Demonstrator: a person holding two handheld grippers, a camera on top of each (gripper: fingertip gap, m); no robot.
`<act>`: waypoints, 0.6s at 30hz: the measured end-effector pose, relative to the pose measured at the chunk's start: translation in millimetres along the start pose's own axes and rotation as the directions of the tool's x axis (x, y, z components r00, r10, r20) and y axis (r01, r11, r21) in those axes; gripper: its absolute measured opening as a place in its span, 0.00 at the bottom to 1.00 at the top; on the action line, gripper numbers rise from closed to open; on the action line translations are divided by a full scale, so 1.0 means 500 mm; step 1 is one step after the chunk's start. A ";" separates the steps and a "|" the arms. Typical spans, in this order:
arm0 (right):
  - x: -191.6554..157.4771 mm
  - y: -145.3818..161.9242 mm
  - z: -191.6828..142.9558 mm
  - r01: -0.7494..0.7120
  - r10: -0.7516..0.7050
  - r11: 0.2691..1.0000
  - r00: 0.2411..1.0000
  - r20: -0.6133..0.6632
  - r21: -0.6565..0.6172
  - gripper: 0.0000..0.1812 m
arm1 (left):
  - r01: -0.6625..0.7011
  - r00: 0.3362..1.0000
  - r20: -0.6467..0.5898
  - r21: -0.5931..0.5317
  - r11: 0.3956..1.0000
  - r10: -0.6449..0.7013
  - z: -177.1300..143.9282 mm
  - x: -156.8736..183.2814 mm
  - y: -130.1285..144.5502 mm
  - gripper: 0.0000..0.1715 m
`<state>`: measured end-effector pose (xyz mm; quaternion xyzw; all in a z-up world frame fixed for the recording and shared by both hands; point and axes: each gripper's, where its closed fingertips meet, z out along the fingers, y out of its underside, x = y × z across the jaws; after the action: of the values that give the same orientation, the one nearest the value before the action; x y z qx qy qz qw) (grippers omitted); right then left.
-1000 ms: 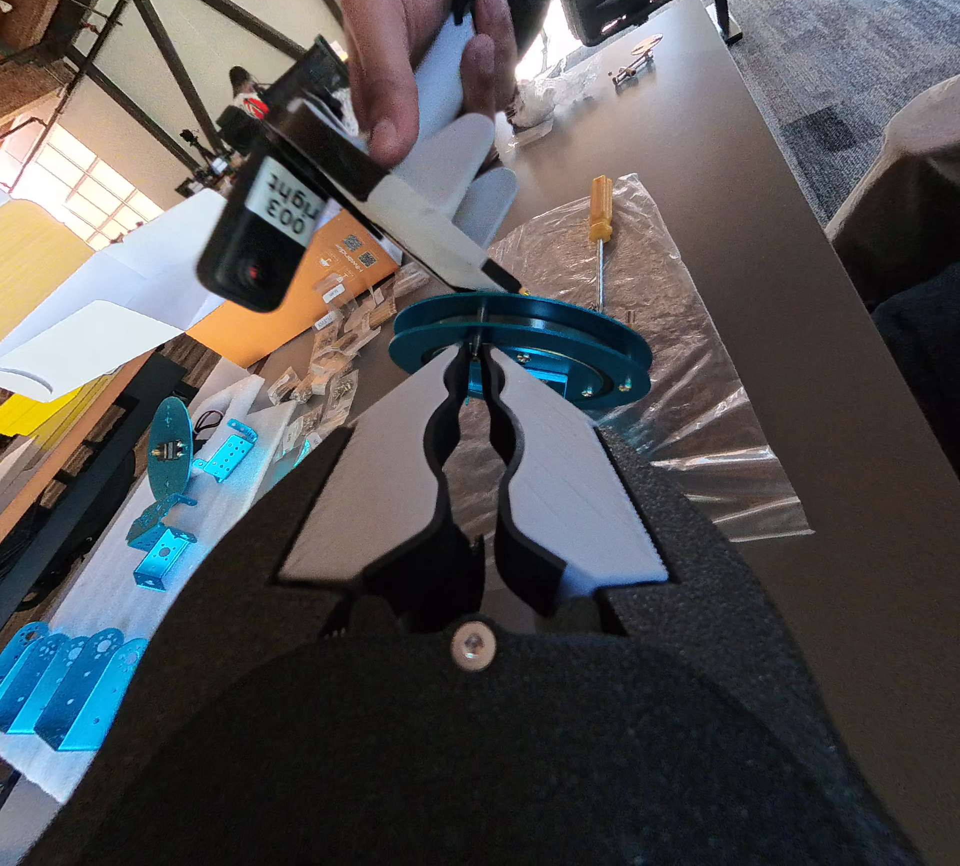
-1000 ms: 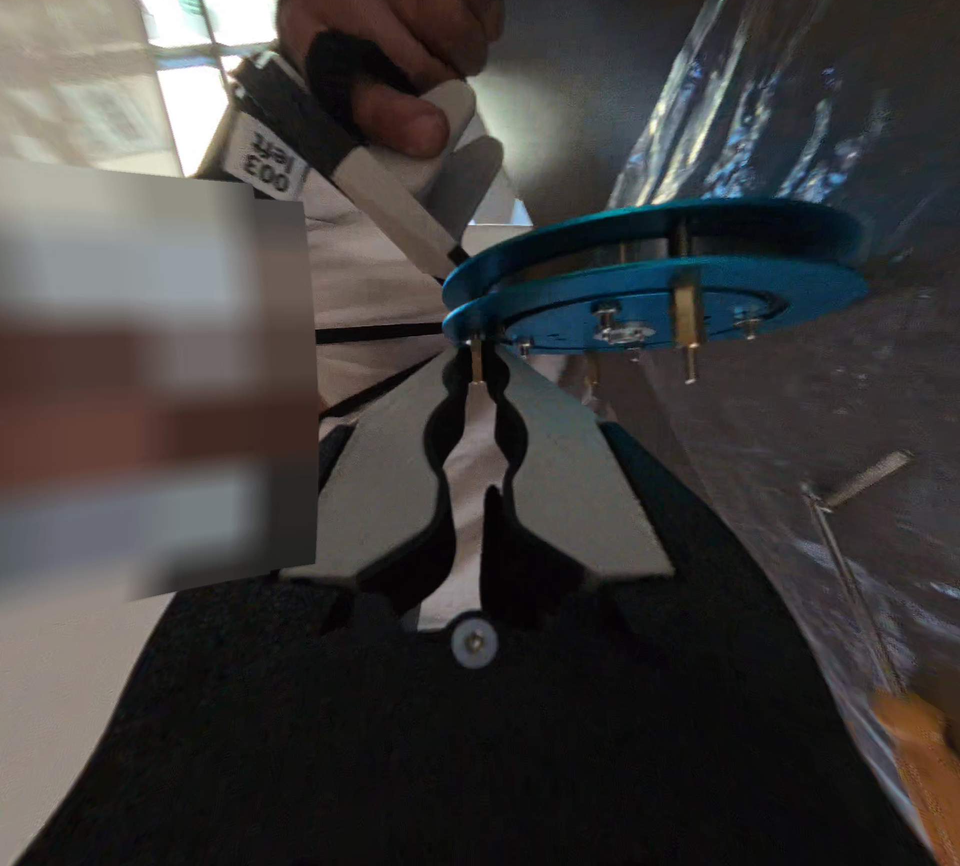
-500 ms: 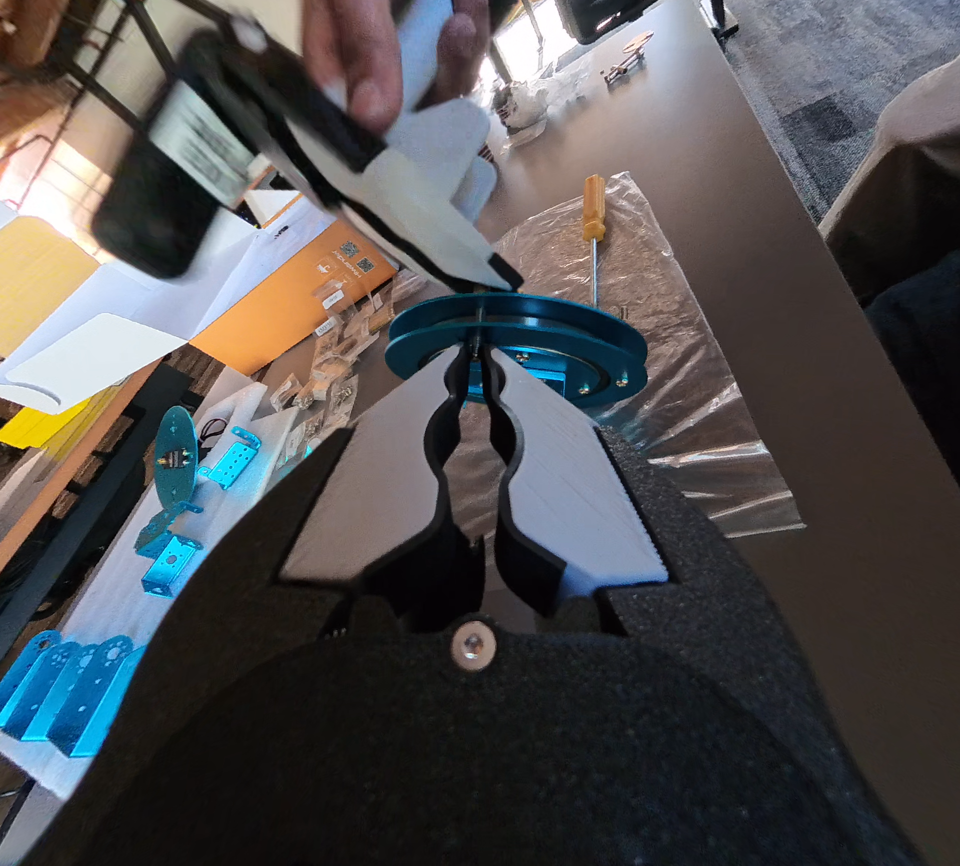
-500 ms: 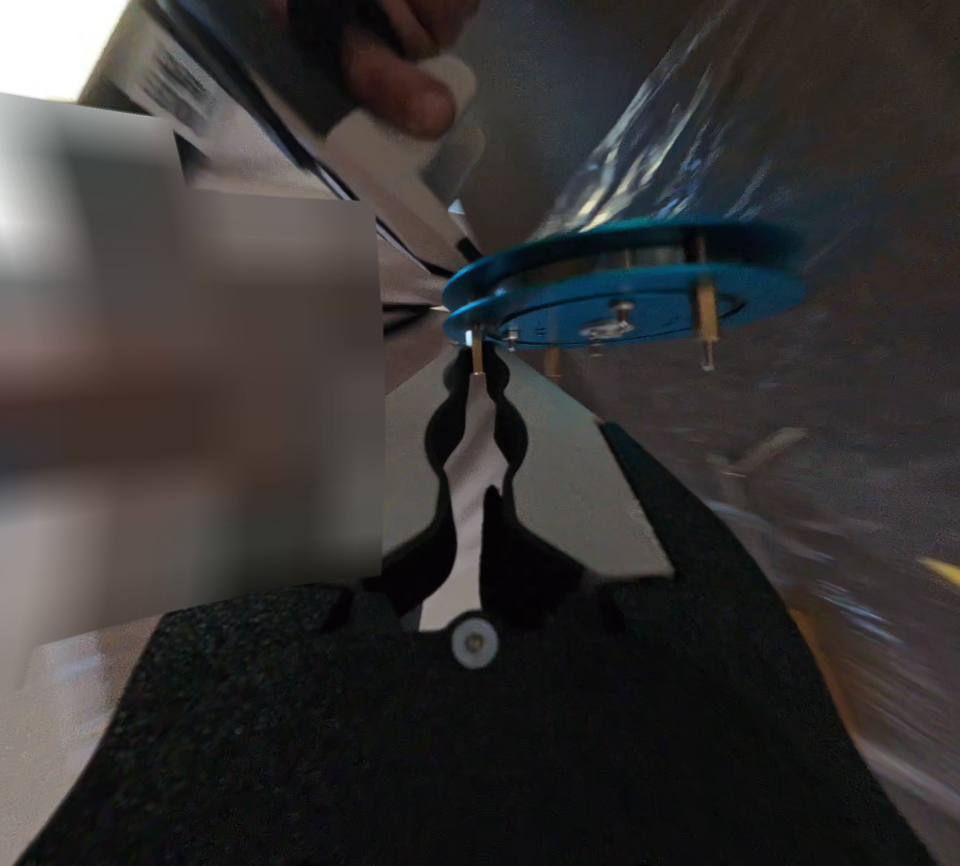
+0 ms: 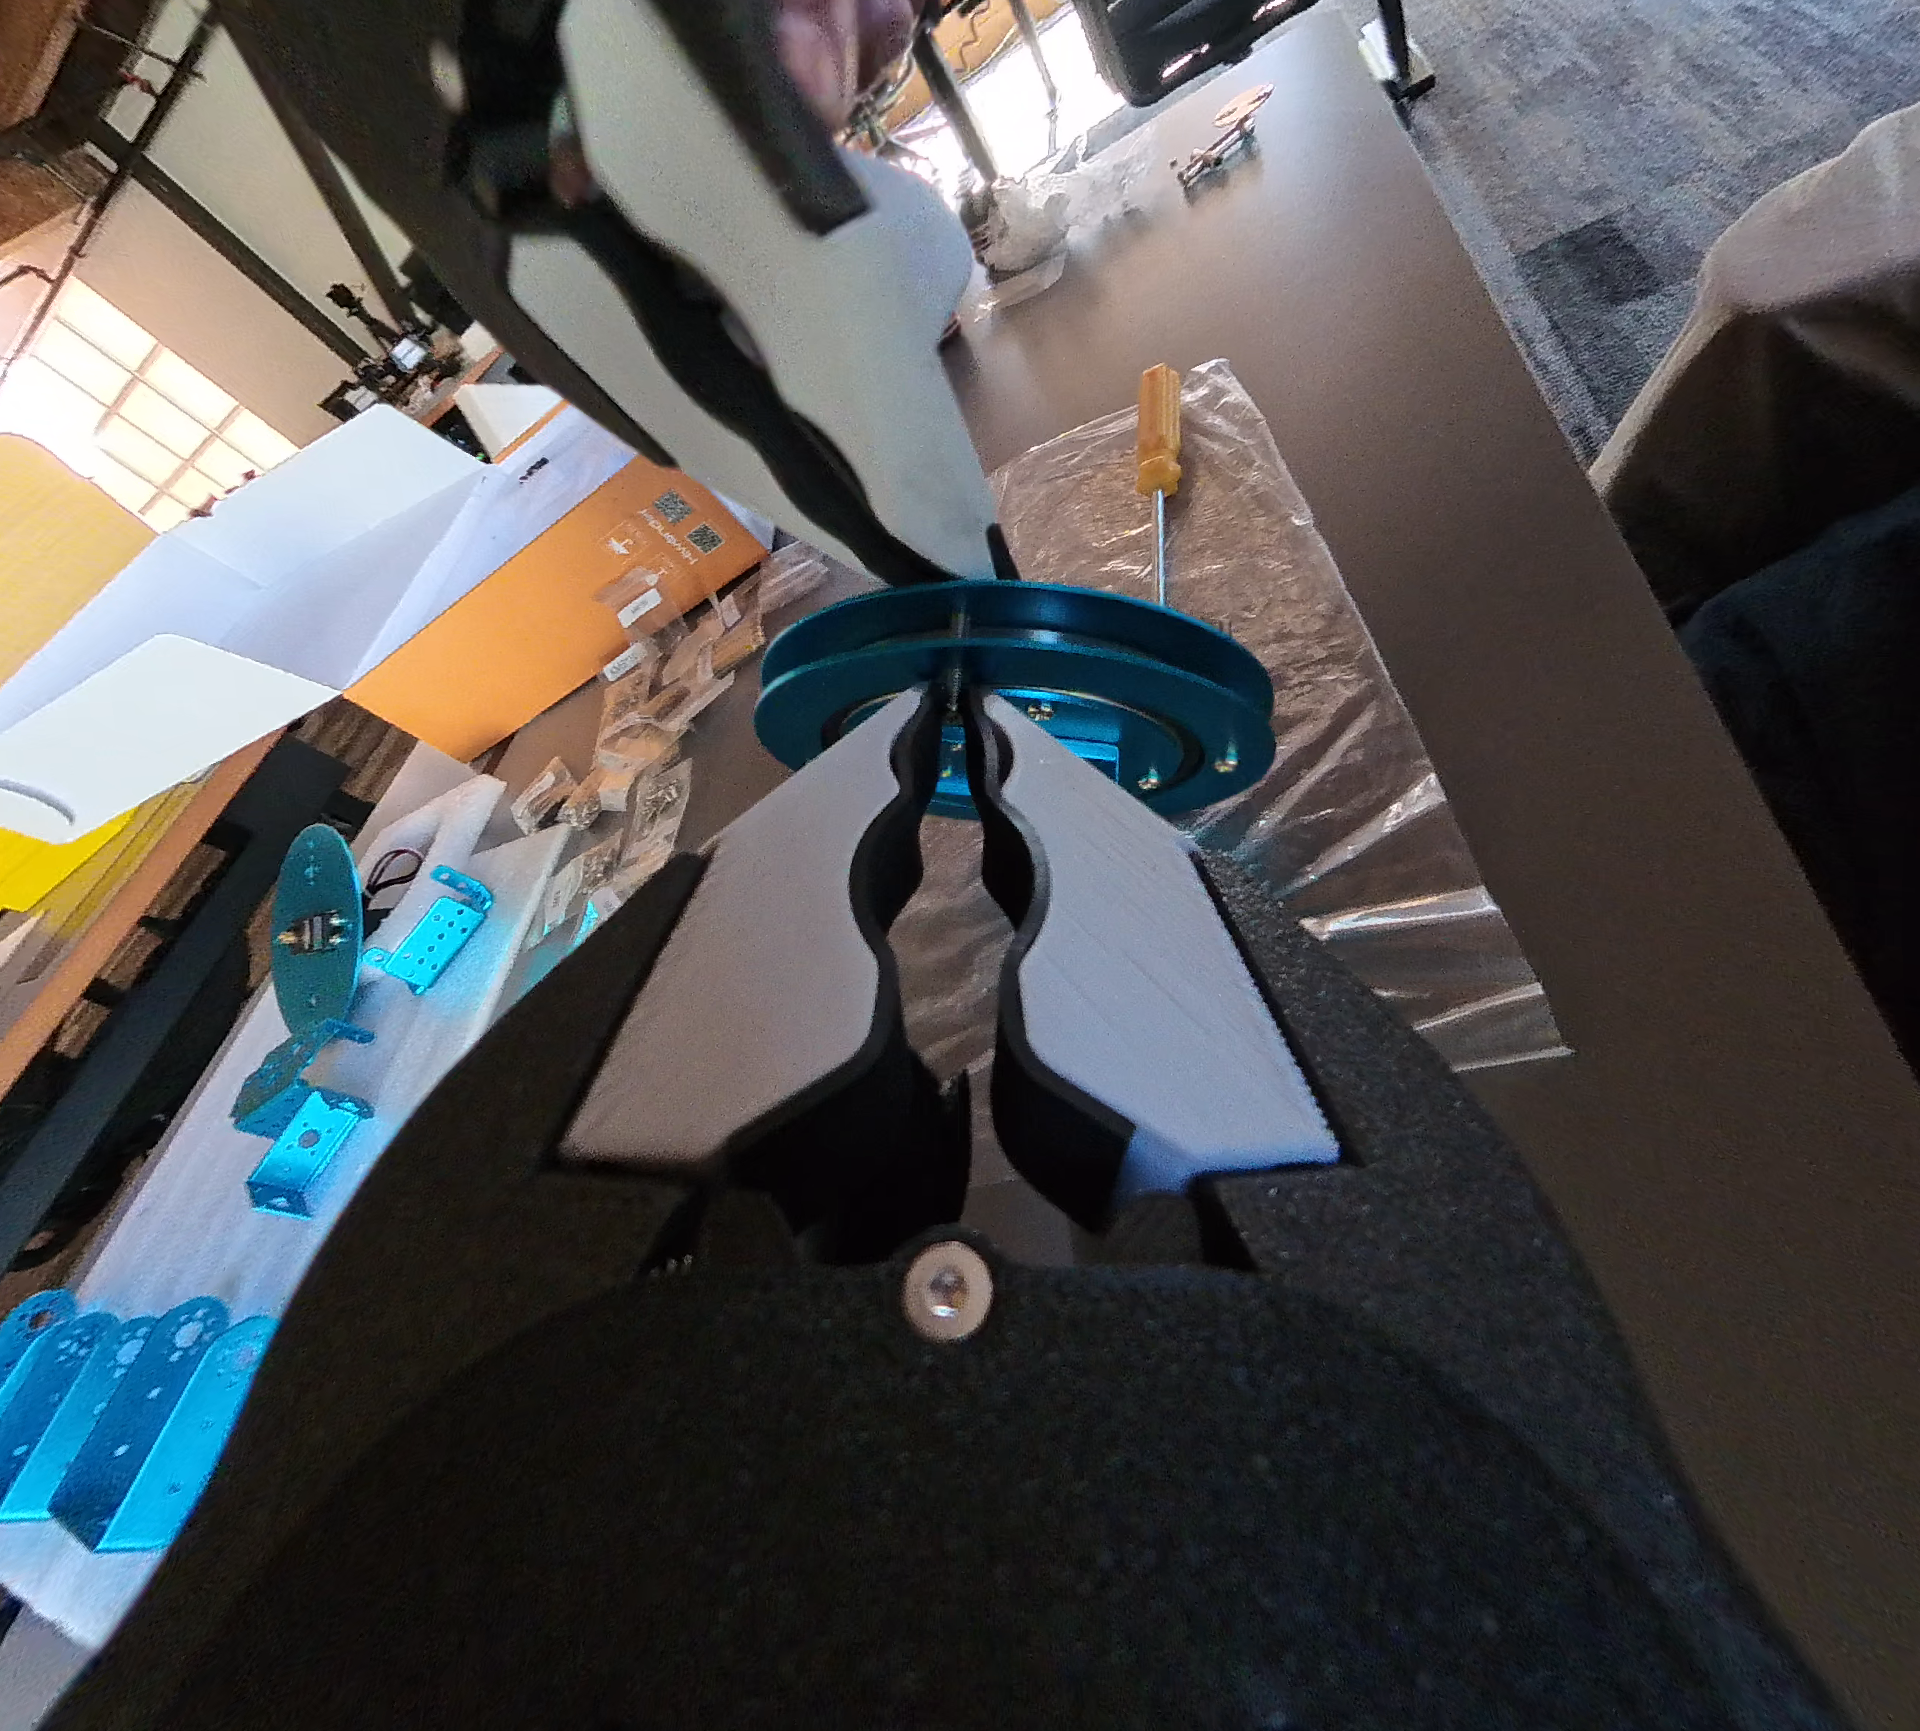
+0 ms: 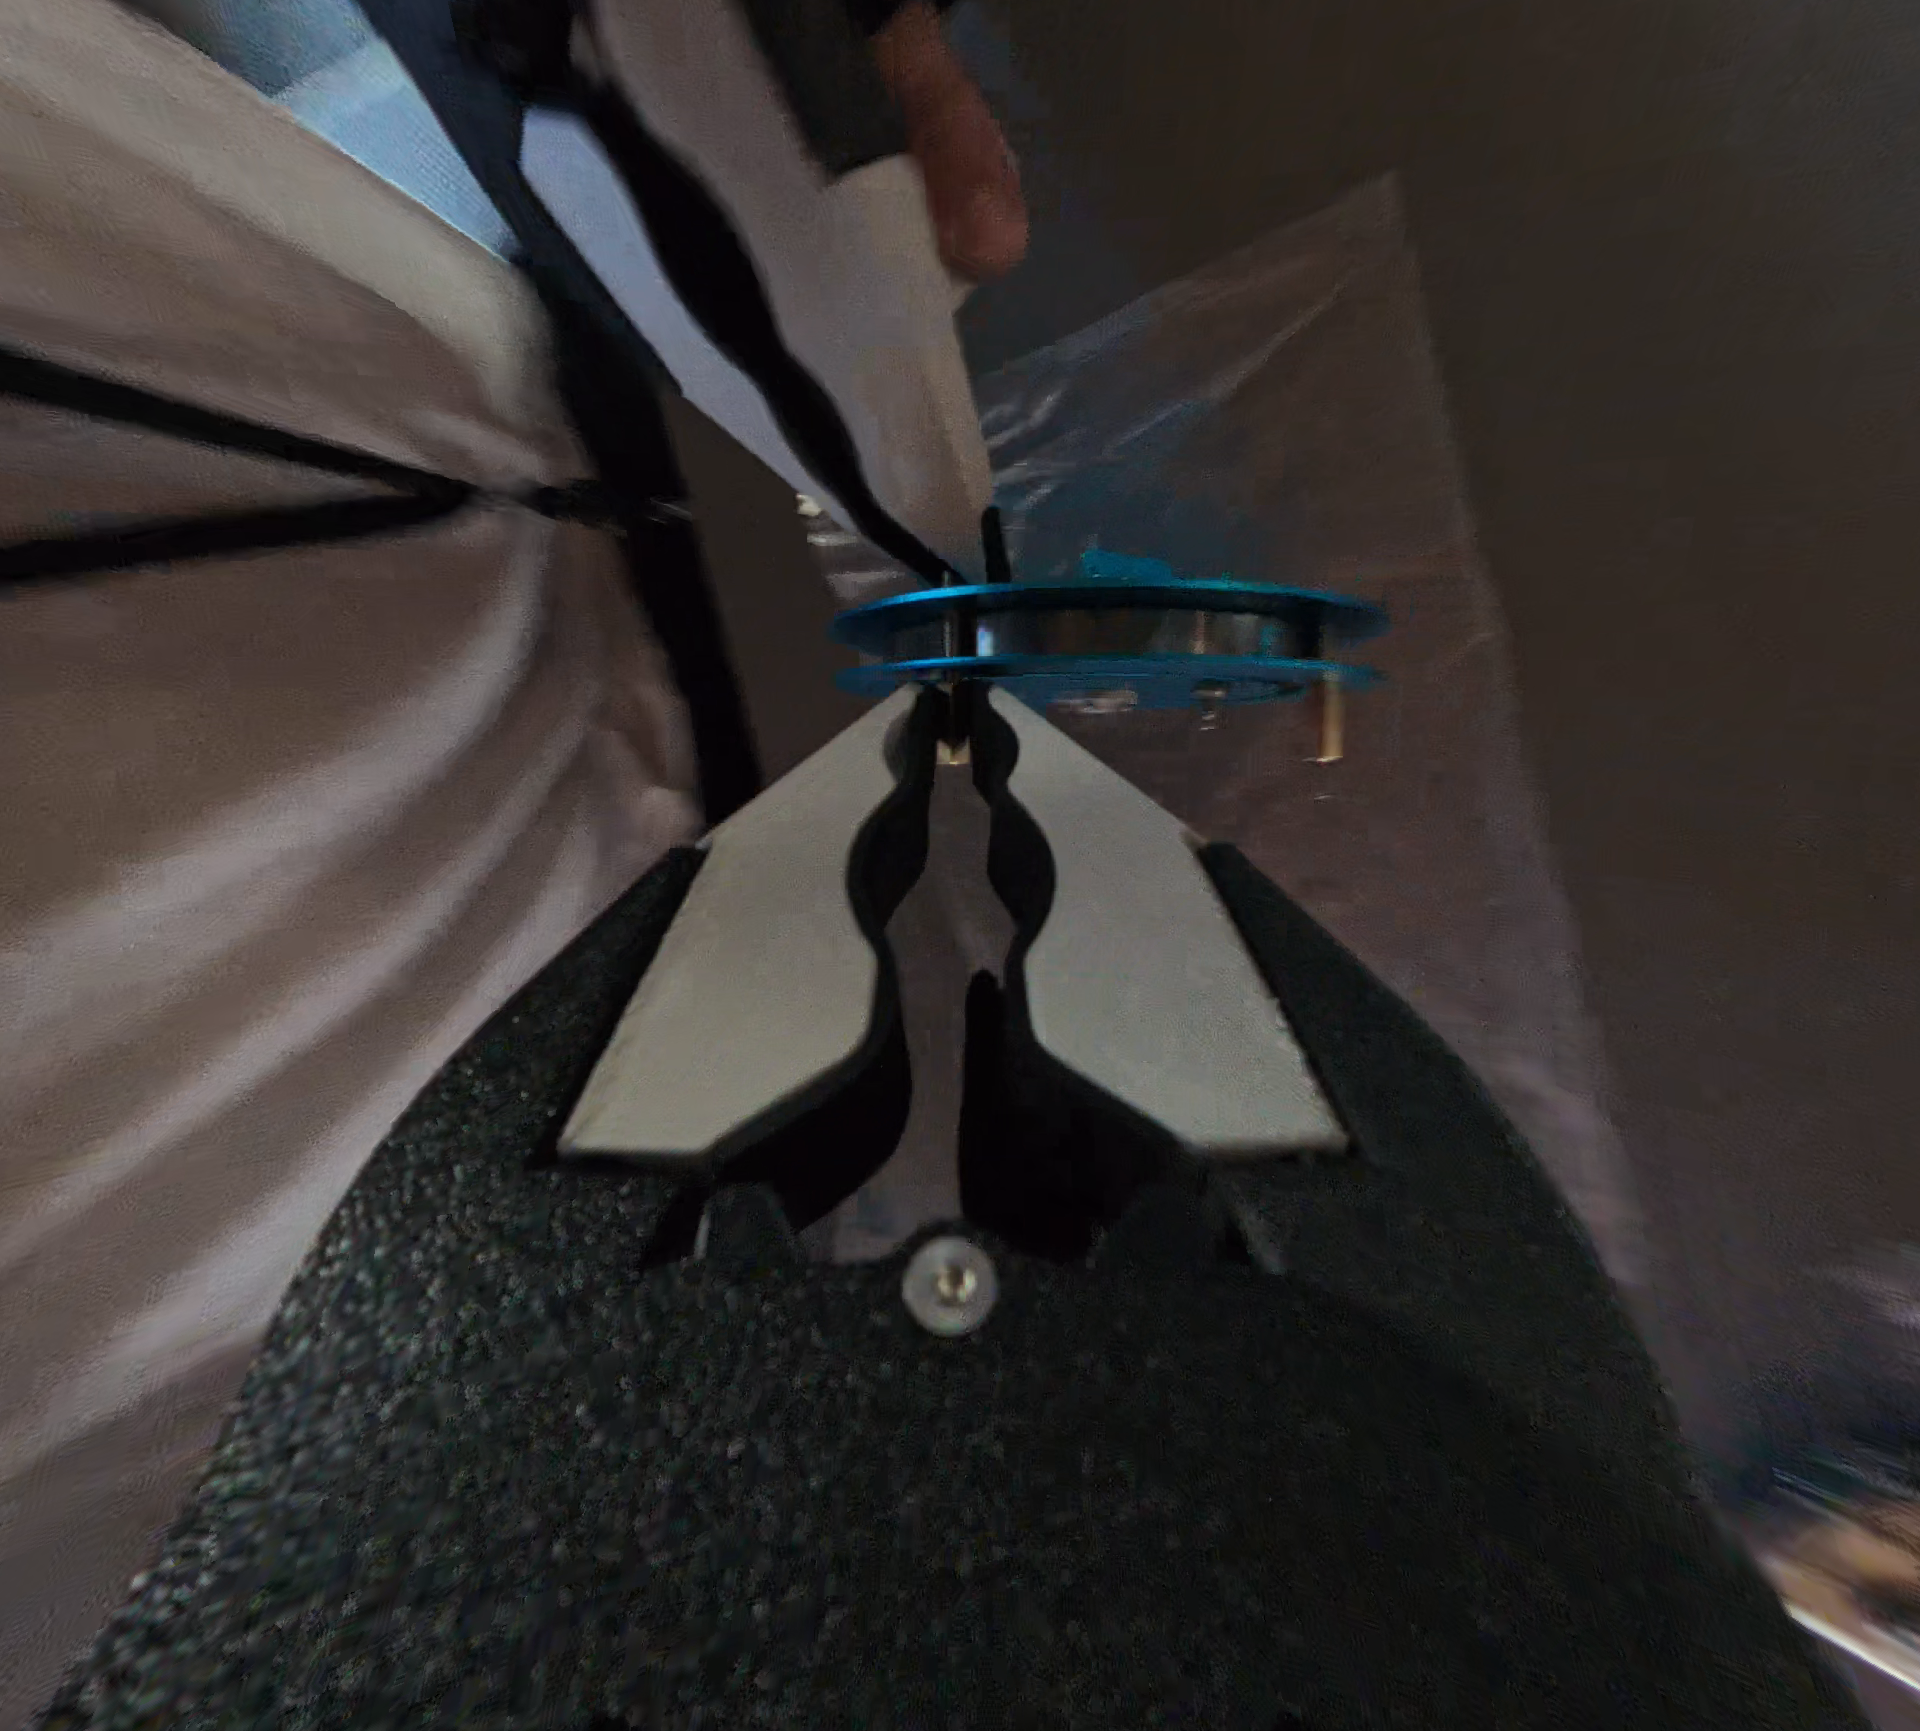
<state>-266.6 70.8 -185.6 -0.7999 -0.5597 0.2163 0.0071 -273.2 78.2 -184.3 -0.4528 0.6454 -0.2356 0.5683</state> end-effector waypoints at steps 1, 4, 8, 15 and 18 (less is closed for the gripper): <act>-0.004 -0.001 0.000 -0.144 0.142 0.989 0.979 0.143 0.010 0.02 | -0.008 1.000 0.007 -0.004 1.000 0.008 0.000 -0.001 0.001 0.02; -0.018 -0.013 -0.002 -0.560 0.497 0.820 0.591 0.635 -0.120 0.03 | 0.000 1.000 0.015 -0.008 1.000 0.001 -0.001 -0.006 0.006 0.02; -0.033 -0.010 0.001 -0.604 0.463 0.785 0.422 0.779 -0.139 0.06 | -0.008 1.000 -0.006 0.002 1.000 0.008 -0.003 0.004 0.001 0.02; 0.017 0.006 0.007 0.108 -0.097 0.992 0.985 -0.141 0.067 0.02 | 0.016 1.000 0.004 -0.008 1.000 -0.016 0.000 -0.006 0.006 0.02; 0.008 0.008 0.011 0.033 -0.031 0.999 0.998 -0.053 0.034 0.02 | -0.003 1.000 0.009 -0.010 1.000 0.003 -0.002 -0.005 0.006 0.02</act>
<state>-263.9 71.8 -192.8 -0.7959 -0.5683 0.2049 0.0390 -275.3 81.7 -185.2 -0.4555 0.6447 -0.2296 0.5694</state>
